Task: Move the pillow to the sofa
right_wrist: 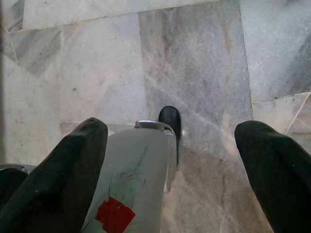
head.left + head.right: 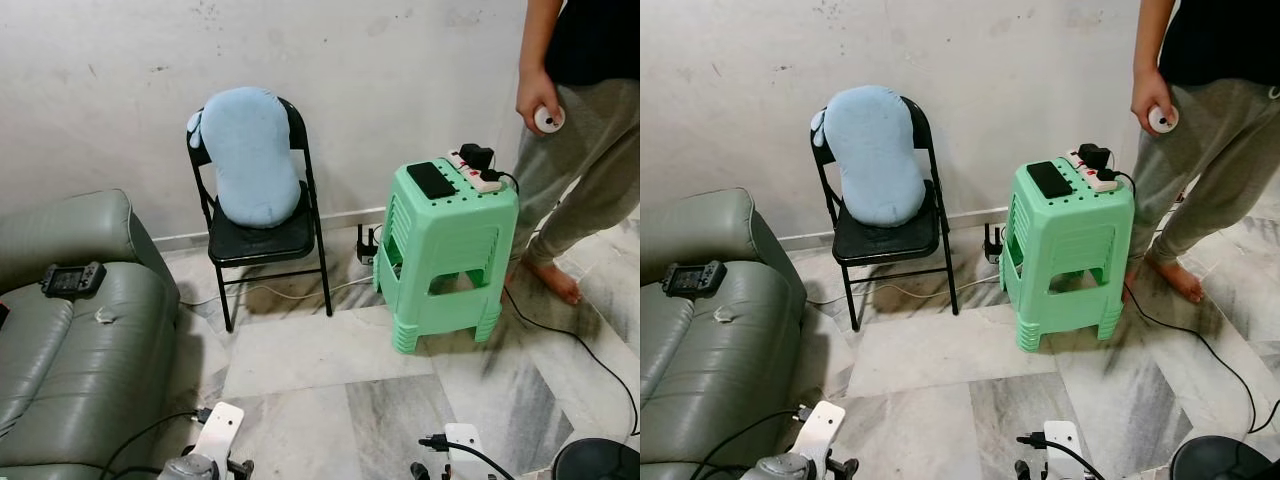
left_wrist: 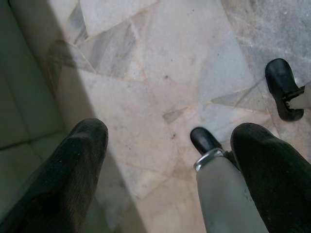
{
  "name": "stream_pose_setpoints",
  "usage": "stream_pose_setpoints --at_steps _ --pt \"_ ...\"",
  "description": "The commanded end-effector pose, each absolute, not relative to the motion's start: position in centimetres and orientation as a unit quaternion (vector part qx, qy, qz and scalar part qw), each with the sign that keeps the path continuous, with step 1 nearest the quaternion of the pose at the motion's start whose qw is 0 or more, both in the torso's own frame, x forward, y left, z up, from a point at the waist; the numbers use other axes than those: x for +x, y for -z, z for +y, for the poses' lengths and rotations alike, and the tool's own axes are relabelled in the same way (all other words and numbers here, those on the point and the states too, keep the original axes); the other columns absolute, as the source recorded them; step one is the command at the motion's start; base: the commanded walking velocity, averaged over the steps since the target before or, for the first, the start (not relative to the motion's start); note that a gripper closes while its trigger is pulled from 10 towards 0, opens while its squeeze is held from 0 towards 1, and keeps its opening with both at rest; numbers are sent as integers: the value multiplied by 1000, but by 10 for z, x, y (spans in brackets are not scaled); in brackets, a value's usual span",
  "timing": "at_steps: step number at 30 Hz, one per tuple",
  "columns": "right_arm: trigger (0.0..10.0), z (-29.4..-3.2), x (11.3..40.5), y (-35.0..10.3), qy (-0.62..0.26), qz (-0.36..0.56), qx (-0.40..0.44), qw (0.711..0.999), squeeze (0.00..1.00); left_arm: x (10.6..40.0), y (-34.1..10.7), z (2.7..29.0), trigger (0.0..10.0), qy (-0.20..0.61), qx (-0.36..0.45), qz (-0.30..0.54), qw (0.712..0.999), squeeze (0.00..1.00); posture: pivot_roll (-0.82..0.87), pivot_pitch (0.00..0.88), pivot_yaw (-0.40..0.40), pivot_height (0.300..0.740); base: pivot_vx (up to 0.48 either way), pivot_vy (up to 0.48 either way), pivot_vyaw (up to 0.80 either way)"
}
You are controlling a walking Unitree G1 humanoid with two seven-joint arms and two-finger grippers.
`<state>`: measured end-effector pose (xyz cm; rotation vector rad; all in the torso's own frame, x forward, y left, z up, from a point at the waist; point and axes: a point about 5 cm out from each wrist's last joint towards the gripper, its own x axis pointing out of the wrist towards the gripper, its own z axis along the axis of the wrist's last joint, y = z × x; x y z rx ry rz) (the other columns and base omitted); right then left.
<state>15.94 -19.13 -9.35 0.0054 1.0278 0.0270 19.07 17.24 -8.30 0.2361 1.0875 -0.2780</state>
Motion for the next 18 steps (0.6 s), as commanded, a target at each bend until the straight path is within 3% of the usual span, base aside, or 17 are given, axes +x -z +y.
stream_pose_setpoints --at_steps 1,18 --pt "10000 -188 143 101 -23 522 -2 852 0 193 81 177 10000 132 126 511 840 0 -212 0 132 740 0 0 0" --pt "10000 -167 139 105 -10 524 45 850 0 202 76 184 10000 177 185 502 826 0 -179 0 246 740 0 0 0"
